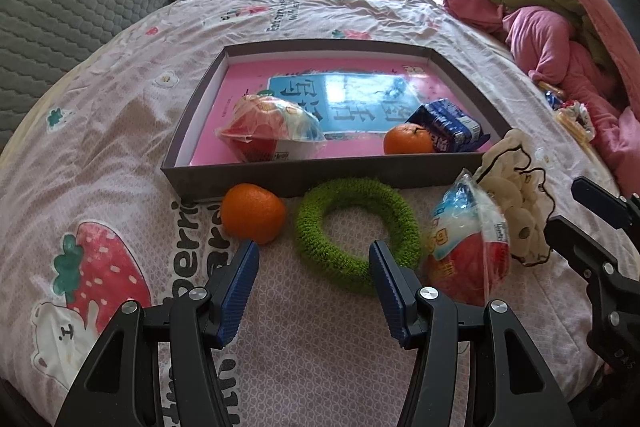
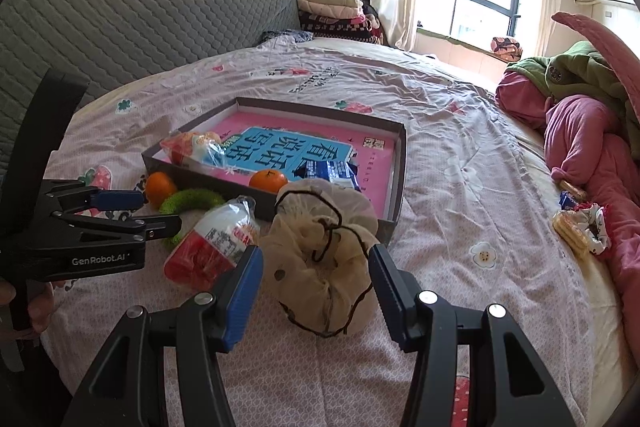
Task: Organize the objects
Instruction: 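Approach the beige drawstring pouch with the right tool while the left tool approaches the green ring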
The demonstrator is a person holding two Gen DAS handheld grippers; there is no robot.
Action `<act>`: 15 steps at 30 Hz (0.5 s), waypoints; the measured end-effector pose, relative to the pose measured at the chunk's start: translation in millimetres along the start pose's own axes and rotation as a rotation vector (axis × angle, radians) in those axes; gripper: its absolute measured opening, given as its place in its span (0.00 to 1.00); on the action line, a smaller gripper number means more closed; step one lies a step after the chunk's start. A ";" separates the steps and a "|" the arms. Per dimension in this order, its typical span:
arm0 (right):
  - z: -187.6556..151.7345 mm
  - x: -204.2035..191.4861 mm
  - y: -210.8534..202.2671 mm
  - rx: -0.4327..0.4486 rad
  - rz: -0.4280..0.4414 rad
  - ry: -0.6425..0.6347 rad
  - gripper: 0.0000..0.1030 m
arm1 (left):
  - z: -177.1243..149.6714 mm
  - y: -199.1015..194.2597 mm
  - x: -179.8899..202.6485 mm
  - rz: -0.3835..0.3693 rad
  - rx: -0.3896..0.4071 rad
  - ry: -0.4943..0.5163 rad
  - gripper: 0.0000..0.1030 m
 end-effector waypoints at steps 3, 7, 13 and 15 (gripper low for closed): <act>-1.3 -1.1 2.6 -0.009 0.003 -0.003 0.53 | -1.5 3.3 -0.3 0.009 -0.004 0.000 0.57; -2.7 -0.7 6.9 -0.024 0.004 -0.007 0.53 | -2.9 6.2 -2.2 0.016 -0.012 0.000 0.57; -5.4 -3.8 11.4 -0.037 0.009 -0.017 0.53 | -4.2 10.0 -8.8 0.023 -0.024 -0.026 0.63; -6.5 -4.9 14.4 -0.045 0.026 -0.015 0.53 | -4.8 11.8 -12.5 0.024 -0.030 -0.047 0.65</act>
Point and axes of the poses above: each gripper's, at about its wrist camera, not at the fingertips, and y roughly the way its jaws point, x to its right, z to its top, the point moved 5 cm from there along y, roughly the way its jaws point, and after that the axes turned 14 degrees about -y, right-handed, at the moved point
